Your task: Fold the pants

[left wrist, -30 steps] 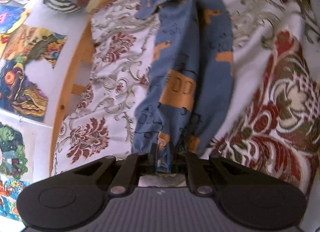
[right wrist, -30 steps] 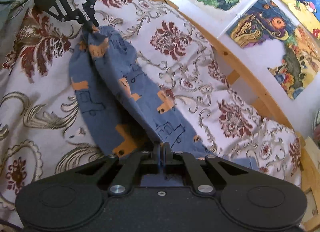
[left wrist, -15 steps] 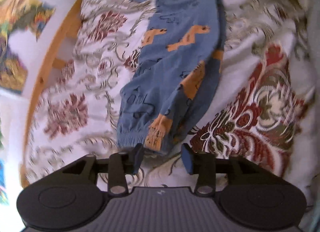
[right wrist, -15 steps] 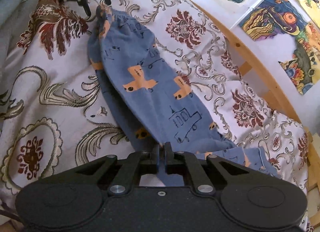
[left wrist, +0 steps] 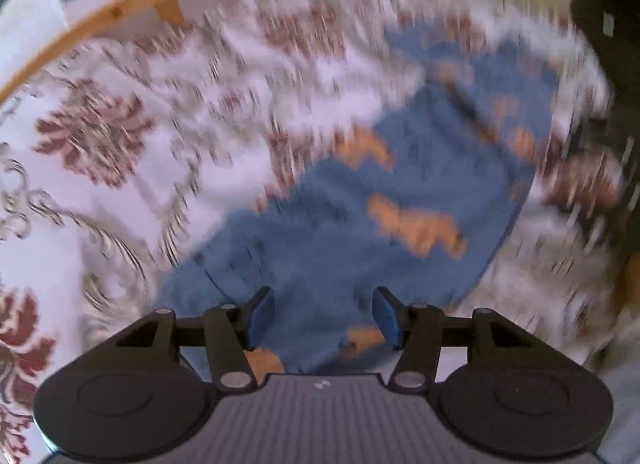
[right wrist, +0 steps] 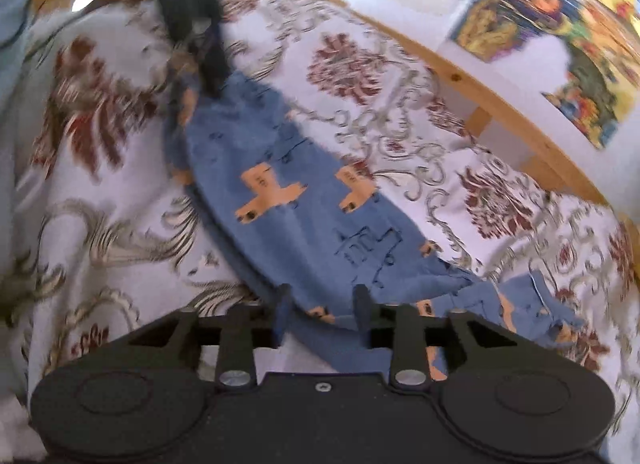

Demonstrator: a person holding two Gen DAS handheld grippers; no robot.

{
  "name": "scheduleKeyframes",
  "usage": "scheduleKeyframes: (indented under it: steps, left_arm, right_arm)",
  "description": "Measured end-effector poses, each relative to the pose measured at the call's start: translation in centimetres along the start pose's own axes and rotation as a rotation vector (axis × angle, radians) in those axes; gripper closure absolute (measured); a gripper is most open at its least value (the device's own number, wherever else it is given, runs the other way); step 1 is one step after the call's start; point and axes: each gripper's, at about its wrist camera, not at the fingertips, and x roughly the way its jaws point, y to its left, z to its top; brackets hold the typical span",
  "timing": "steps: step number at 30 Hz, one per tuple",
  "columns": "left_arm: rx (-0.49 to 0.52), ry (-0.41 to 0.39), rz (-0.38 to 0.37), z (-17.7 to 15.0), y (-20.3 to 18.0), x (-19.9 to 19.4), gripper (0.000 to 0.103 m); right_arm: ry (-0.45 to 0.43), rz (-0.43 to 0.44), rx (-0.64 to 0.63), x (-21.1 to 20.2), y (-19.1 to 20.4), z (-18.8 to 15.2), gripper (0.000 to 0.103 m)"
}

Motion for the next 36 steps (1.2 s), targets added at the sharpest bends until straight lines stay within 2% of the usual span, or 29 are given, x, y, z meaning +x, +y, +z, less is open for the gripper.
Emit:
scheduleKeyframes:
  steps: [3,6,8,10,12,14,16,19,21,25,30,33,36]
  left_arm:
    - [0.102,0.106,0.048,-1.3,-2.0,2.5,0.044]
    - [0.157,0.116,0.098,-2.0,-3.5,2.9,0.040]
    - [0.166,0.128,0.110,-1.7,-4.1,2.7,0.033]
    - [0.162,0.124,0.119,-0.9,-4.7,2.2,0.032]
    - [0.152,0.071,0.110,0.4,-5.5,1.1,0.028]
    - [0.119,-0.006,0.085,1.9,-6.7,0.2,0.019]
    - [0.082,-0.076,0.031,3.6,-8.2,-0.4,0.016]
    - [0.041,-0.160,-0.041,6.0,-11.2,0.2,0.012]
    - [0.007,-0.176,-0.060,7.2,-12.9,1.7,0.009]
    - [-0.102,-0.157,-0.116,9.1,-15.2,5.2,0.008]
    - [-0.297,-0.193,-0.124,9.5,-15.3,8.0,0.003]
    - [-0.342,-0.238,-0.111,9.4,-15.7,8.3,0.002]
    - [-0.330,-0.309,-0.104,9.3,-16.3,7.8,0.000]
  right_arm:
    - [0.009,-0.006,0.078,0.4,-1.0,0.0,0.055]
    - [0.072,0.013,0.149,1.7,-1.9,-0.2,0.054]
    - [0.114,0.024,0.189,2.2,-2.5,-0.4,0.054]
    - [0.108,0.034,0.243,1.7,-3.2,-0.6,0.049]
    - [0.089,0.023,0.305,0.7,-4.3,-0.7,0.036]
    - [0.068,-0.008,0.354,-0.2,-5.7,-0.9,0.029]
    - [0.060,-0.048,0.420,-0.8,-7.4,-1.2,0.022]
    - [0.061,-0.093,0.564,-1.2,-10.7,-2.5,0.013]
    - [0.076,-0.125,0.644,-1.3,-12.7,-3.6,0.004]
    - [0.125,-0.170,0.778,-1.1,-15.7,-5.9,0.001]
    - [0.207,-0.192,0.960,-0.3,-18.8,-8.7,0.001]
    - [0.232,-0.189,1.021,0.3,-19.6,-9.5,0.001]
    - [0.236,-0.201,0.989,0.6,-19.5,-9.3,0.001]
